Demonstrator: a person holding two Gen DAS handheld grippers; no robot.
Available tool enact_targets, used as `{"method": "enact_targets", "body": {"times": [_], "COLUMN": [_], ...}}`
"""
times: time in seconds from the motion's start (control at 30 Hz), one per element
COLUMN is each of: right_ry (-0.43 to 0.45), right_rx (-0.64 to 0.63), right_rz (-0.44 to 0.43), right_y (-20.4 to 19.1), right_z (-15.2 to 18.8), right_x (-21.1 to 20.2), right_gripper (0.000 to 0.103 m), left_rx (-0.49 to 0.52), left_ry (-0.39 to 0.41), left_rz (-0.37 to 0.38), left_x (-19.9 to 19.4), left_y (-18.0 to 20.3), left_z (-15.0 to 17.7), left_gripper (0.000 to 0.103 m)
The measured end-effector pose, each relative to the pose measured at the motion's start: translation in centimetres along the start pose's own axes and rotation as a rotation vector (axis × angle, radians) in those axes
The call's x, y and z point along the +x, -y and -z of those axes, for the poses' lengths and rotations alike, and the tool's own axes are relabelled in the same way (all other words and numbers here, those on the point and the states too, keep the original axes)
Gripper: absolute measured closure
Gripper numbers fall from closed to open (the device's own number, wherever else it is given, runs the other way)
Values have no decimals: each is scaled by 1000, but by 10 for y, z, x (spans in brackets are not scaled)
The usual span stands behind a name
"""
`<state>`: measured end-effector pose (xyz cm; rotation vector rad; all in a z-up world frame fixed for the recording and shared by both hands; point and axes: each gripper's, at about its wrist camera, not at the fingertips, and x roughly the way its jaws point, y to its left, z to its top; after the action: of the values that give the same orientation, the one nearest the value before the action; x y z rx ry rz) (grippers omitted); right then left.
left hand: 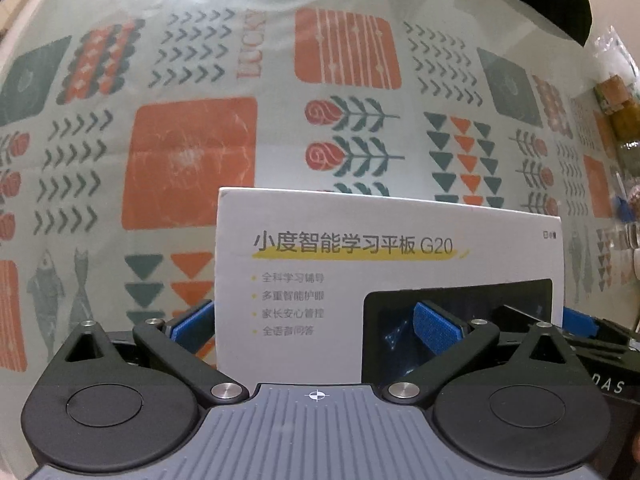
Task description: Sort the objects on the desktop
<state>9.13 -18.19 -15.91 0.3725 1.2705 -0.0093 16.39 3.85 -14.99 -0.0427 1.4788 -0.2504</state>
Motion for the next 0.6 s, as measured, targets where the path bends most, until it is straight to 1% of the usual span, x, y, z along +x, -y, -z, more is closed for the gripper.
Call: {"method": "enact_targets", "body": {"times": [0.23, 0.3, 0.37, 0.47, 0.57, 0.6], "right_ry": [17, 27, 44, 132, 158, 170], "right_rx": [-74, -98, -143, -194, -212, -217], "right_rz": [-31, -30, -21, 1, 13, 31], "right_y": [3, 2, -2, -7, -12, -15], "right_z": [3, 5, 7, 11, 13, 15], "right_x": [-4, -8, -15, -37, -54, -58], "right_gripper": [0, 0, 0, 0, 0, 0], "left_rx": [26, 20, 6, -13, -6, -2], "left_ry": [68, 60, 76, 103, 129, 133], "left_rz": [-18, -27, -19, -27, -54, -63], "left_x": [-6, -12, -25, -45, -58, -62], "left_y": [4, 7, 7, 9, 13, 15], "left_z": [14, 18, 26, 37, 45, 48], "left_gripper": [0, 0, 0, 0, 0, 0]}}
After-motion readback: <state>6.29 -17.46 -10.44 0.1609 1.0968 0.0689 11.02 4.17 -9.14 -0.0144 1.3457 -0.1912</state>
